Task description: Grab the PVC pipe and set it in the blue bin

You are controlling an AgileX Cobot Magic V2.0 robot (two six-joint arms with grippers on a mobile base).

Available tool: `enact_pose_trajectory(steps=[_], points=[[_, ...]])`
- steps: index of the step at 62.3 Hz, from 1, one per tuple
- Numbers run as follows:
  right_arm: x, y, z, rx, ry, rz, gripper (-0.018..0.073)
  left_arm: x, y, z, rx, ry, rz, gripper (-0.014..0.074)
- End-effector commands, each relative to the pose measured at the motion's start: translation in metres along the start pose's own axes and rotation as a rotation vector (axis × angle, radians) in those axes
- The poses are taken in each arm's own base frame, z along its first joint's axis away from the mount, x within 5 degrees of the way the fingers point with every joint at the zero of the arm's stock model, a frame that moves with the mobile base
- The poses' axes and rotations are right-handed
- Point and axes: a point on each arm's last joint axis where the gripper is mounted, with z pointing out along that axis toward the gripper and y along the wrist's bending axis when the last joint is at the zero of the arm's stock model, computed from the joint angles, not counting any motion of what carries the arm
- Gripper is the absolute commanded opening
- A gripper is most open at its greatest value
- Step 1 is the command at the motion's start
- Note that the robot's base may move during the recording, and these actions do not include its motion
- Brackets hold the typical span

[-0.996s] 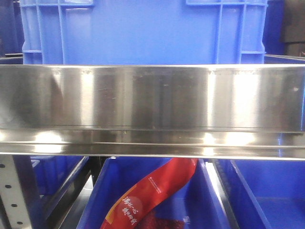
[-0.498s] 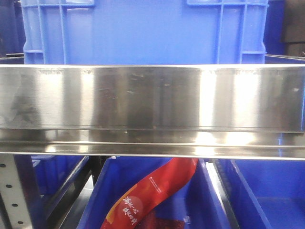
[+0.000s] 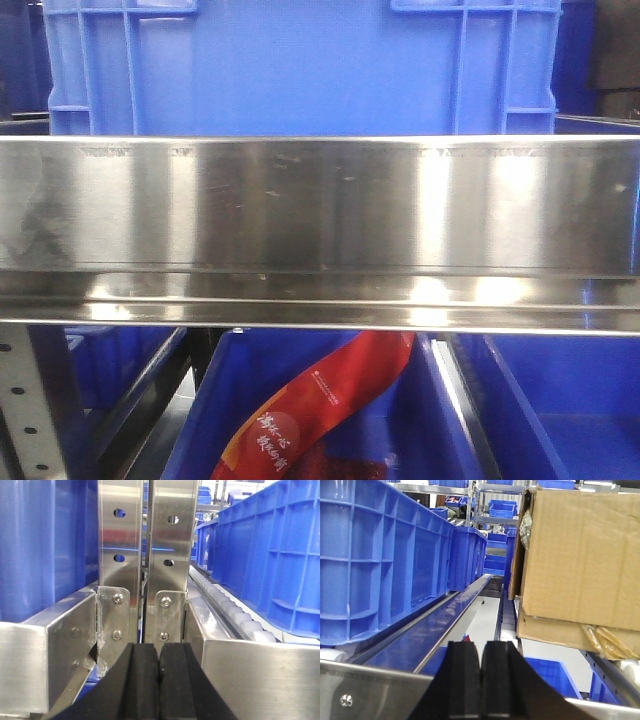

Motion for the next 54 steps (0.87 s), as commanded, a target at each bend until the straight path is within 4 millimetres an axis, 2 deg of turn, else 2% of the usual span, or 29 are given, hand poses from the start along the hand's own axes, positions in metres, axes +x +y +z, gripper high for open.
enact_pose_trajectory(steps=[1, 54], points=[[-0.0025, -0.0003, -0.0005, 0.004, -0.029, -0.007, -0.0169, -0.0027, 0.0, -0.0005, 0.0, -0.029, -0.003, -0.0111], [-0.0025, -0.0003, -0.0005, 0.004, -0.029, -0.007, -0.0169, -0.0027, 0.0, -0.0005, 0.0, -0.029, -0.003, -0.0111]])
